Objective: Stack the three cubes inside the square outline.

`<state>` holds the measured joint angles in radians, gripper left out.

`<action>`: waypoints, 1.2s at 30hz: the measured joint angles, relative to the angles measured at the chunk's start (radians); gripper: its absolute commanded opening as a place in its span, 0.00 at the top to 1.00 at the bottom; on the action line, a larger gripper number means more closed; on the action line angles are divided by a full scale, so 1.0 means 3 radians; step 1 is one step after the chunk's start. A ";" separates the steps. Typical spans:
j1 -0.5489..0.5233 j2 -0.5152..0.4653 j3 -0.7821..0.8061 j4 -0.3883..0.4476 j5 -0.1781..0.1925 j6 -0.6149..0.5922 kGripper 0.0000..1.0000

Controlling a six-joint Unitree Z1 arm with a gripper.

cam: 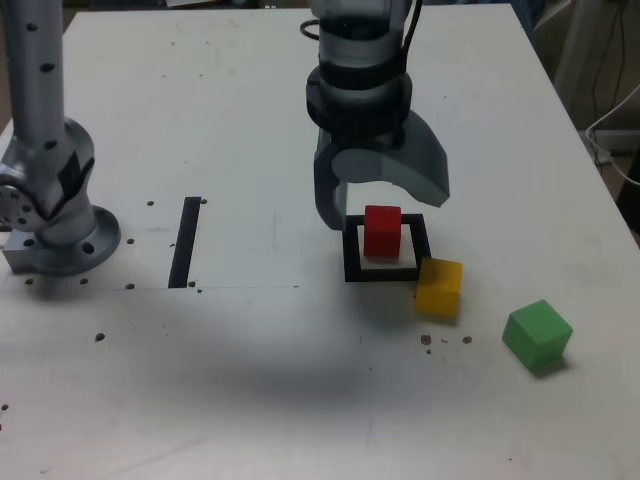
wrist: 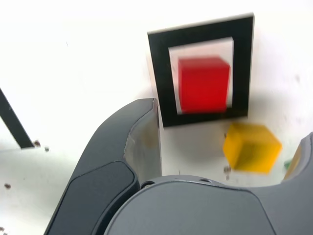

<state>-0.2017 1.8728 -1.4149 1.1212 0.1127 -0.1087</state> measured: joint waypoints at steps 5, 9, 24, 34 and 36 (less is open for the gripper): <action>-0.0210 0.0082 -0.0322 0.0203 0.0027 -0.0126 0.01; -0.0326 0.0241 -0.0630 0.0394 -0.0002 -0.0139 0.01; -0.0422 0.0790 -0.0950 0.0476 -0.0064 -0.0036 0.02; -0.0422 0.0954 -0.0952 0.0443 -0.0072 -0.0013 0.12; -0.0422 0.0976 -0.0963 0.0423 -0.0085 0.0002 0.14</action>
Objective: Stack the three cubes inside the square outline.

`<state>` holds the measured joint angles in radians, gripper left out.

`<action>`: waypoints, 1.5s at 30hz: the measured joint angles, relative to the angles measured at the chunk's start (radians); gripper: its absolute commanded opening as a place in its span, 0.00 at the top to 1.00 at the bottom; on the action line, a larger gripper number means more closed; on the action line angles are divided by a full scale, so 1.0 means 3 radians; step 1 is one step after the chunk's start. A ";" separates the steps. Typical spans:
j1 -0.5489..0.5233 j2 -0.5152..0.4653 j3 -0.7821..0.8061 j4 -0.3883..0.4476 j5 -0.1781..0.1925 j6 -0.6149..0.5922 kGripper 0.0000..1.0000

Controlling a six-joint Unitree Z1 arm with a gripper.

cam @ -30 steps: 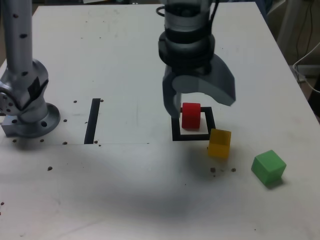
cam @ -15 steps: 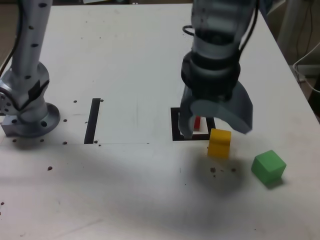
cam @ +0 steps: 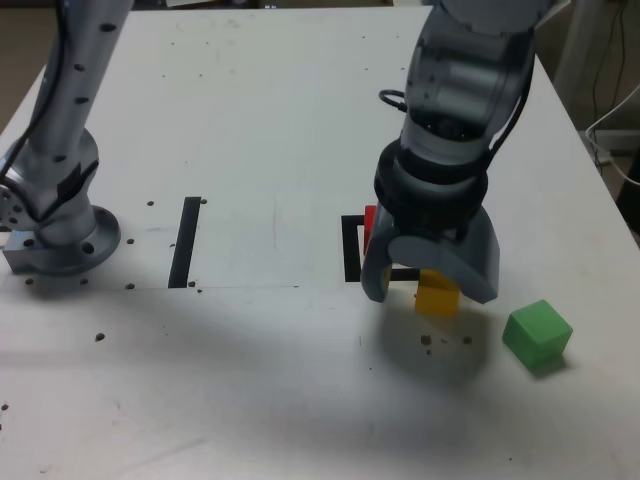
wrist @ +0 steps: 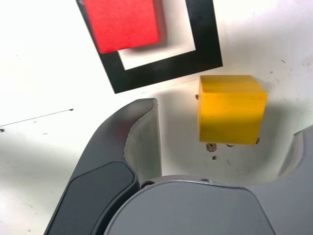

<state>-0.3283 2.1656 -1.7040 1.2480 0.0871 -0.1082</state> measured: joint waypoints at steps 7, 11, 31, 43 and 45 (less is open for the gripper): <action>0.0013 0.0100 -0.0063 -0.0098 -0.0021 0.0121 0.15; 0.0054 0.0169 -0.0065 -0.0101 0.0005 0.0152 0.15; 0.0146 0.0248 -0.0065 -0.0120 0.0014 0.0265 0.39; 0.0146 0.0190 -0.0005 -0.0107 -0.0063 0.0263 0.53; 0.0146 0.0178 -0.0006 -0.0105 -0.0092 0.0261 0.60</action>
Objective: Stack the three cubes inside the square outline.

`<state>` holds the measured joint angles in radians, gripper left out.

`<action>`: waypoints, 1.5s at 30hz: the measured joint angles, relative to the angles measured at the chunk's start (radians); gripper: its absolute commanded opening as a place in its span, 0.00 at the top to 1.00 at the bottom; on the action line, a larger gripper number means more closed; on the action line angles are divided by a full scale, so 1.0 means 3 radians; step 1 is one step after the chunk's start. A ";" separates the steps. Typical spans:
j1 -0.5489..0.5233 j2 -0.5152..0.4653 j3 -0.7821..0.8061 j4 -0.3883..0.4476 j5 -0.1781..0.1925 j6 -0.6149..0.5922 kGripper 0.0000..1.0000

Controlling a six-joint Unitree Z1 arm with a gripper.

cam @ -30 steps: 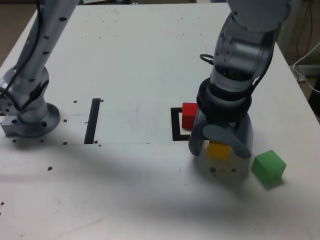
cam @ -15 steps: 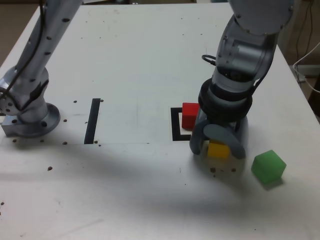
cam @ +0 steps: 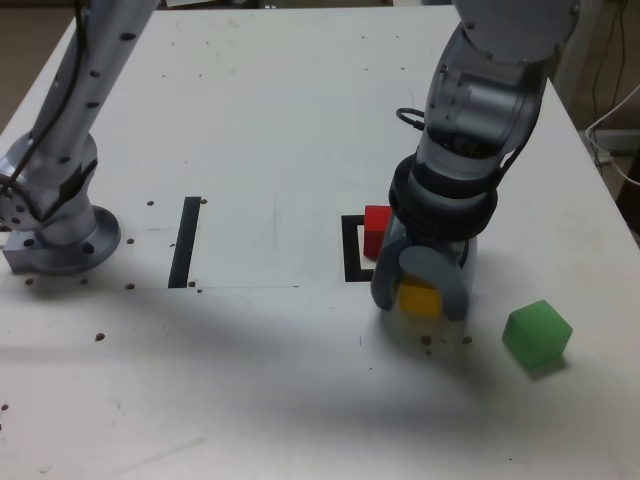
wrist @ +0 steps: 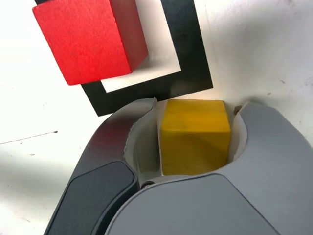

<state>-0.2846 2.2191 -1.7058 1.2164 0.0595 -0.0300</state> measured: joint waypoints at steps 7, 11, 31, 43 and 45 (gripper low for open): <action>0.0000 -0.0088 -0.0015 0.0091 -0.0042 -0.0006 0.75; 0.0000 -0.0149 -0.0005 0.0141 -0.0105 -0.0007 0.76; 0.0429 -0.0712 0.0126 0.0452 0.0065 0.0097 0.76; 0.0766 -0.0642 0.0201 0.0361 0.0062 0.0276 0.76; 0.0776 -0.0637 0.0241 0.0331 0.0055 0.0280 0.76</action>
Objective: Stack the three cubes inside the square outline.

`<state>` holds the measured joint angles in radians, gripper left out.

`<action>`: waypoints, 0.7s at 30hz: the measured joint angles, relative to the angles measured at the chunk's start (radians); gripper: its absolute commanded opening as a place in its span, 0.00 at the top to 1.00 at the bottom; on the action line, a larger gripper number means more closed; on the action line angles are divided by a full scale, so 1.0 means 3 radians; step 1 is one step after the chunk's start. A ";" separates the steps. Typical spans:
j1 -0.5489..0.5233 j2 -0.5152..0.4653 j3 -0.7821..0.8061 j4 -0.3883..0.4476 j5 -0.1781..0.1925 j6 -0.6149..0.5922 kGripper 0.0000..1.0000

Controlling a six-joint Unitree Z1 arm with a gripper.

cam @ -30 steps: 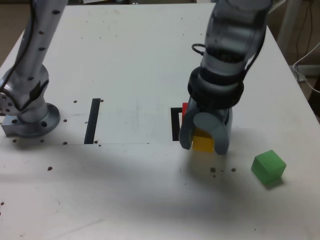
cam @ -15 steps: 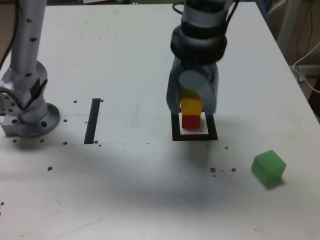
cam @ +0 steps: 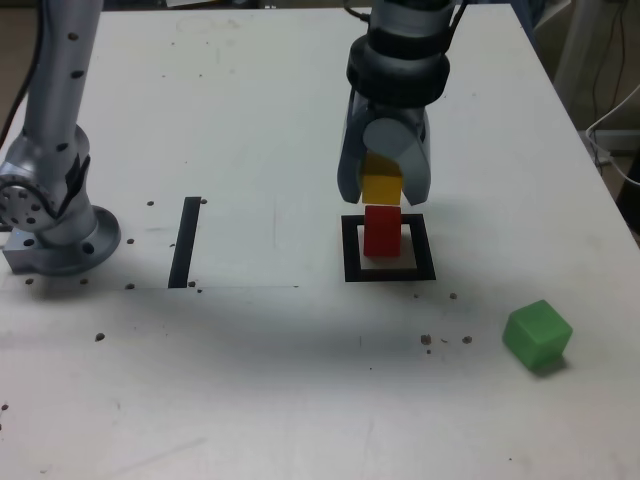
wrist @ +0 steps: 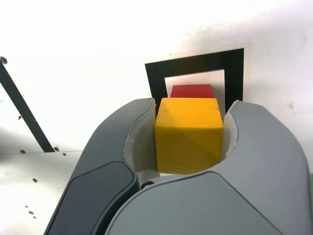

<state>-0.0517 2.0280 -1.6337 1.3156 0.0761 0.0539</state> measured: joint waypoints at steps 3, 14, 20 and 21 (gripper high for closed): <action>0.0000 0.0001 0.0065 -0.0051 -0.0016 0.0000 0.76; 0.0005 0.0023 0.0188 -0.0206 -0.0109 0.0001 0.76; 0.0005 0.0037 0.0192 -0.0221 -0.0126 0.0001 0.76; 0.0005 0.0039 0.0192 -0.0223 -0.0126 0.0001 0.76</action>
<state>-0.0502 2.0398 -1.5762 1.2487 0.0383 0.0543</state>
